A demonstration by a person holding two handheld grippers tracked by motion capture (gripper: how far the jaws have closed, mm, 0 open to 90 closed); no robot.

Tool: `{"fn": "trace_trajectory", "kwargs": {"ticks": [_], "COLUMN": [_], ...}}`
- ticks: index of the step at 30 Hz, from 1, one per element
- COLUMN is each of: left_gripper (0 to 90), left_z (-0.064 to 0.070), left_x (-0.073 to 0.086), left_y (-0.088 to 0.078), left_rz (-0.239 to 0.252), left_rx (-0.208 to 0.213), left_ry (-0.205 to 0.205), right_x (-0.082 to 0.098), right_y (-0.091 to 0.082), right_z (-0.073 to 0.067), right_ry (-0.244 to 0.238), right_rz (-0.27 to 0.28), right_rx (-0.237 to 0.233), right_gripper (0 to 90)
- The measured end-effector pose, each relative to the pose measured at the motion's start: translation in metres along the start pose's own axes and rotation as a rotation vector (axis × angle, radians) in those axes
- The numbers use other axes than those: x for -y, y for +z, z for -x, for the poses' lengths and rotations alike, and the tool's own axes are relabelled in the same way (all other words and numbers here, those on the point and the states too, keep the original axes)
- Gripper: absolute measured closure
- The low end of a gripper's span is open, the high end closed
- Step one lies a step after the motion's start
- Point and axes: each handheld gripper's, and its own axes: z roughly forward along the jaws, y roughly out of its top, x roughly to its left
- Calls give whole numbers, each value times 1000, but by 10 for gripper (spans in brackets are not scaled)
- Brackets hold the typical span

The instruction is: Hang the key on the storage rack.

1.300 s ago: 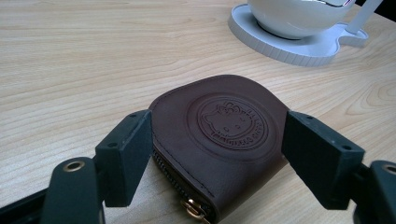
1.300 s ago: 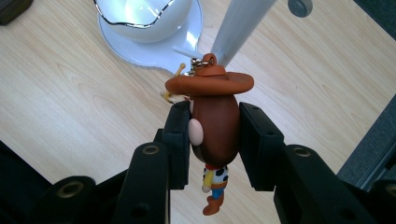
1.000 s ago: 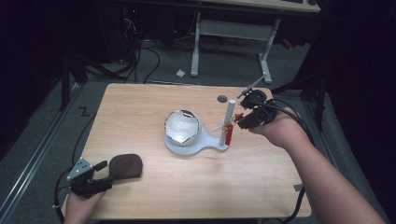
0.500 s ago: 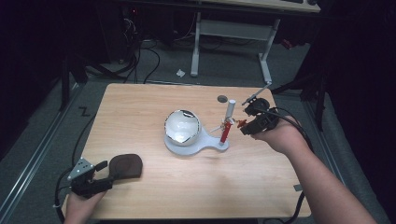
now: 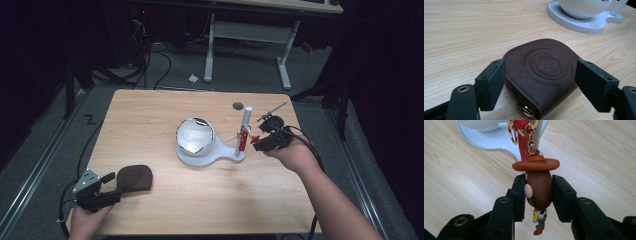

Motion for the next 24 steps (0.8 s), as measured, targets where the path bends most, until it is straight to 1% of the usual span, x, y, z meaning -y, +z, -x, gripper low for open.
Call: {"fn": "trace_trajectory", "kwargs": {"ticks": [5,8,12,15,16,18,21,24], "left_gripper": [247,247,248,253,255,262,276,287], "left_z": [-1,-2,-5,-8,-8,-10,-10,-10], "left_x": [0,0,0,0,-1,-1,-1,-2], "left_y": [0,0,1,1,1,1,2,3], "left_rz": [0,0,-1,-10,-10,-10,-20,-25], "left_rx": [-3,-6,-3,-6,-3,5,6,-10], "left_ry": [-13,-18,-40,-50,-56,-72,-77,-76], "right_x": [4,6,14,24,28,37,51,66], "right_y": [6,5,1,1,2,6,13,18], "right_z": [3,3,3,-1,-3,-6,-9,-11], "right_ry": [16,24,30,10,-1,-3,-3,-1], "right_rz": [18,30,44,51,58,66,74,90], "right_rx": [-9,-14,-10,15,15,14,18,20], "right_gripper": [598,586,584,570,568,565,561,558]}}
